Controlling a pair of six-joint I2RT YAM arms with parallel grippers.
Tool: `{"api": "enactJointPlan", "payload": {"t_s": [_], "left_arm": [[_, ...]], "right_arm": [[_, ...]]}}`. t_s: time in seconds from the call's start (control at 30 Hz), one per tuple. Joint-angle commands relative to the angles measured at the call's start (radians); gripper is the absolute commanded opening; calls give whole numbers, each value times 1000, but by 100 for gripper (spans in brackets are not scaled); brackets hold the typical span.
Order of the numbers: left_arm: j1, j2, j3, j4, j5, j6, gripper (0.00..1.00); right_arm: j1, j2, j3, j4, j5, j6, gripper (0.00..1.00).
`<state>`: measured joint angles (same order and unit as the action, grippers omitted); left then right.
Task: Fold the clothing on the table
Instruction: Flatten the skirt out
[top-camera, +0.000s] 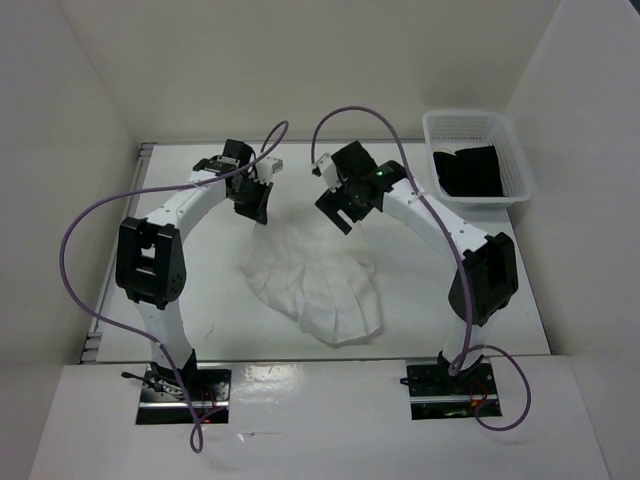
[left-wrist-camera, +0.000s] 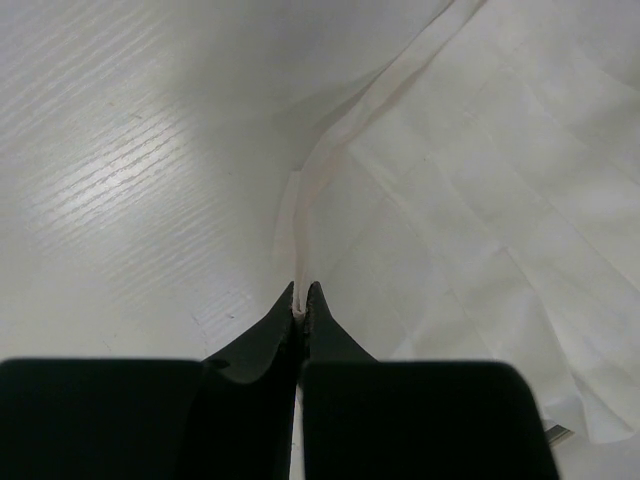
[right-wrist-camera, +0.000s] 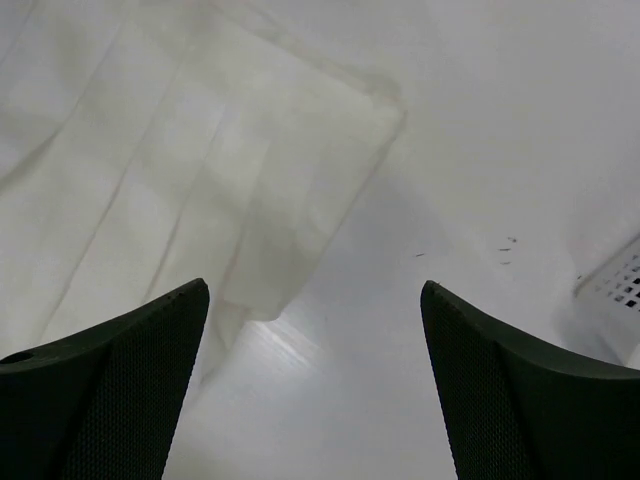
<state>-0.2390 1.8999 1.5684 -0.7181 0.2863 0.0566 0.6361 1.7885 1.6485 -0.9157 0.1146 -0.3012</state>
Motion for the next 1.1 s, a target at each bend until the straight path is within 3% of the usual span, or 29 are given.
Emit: {"api": "enactJointPlan", "payload": {"t_s": [0.0,0.13,0.37,1.07], "left_arm": [[7,-42,-2,-7,34,34,2],[7,-53,-13,-7,34,43,2],[7,-53,-22,-17,25,52,4],[7,-53,-31,-17,16,52,4]], "right_arm": [[-91,-3,-48,158,-64,-45,90],[-188,90,-104,300,-153,-56,89],[-223,215,-27,324,-314,-56,87],[-286,377,54,370,-408,-84,82]]}}
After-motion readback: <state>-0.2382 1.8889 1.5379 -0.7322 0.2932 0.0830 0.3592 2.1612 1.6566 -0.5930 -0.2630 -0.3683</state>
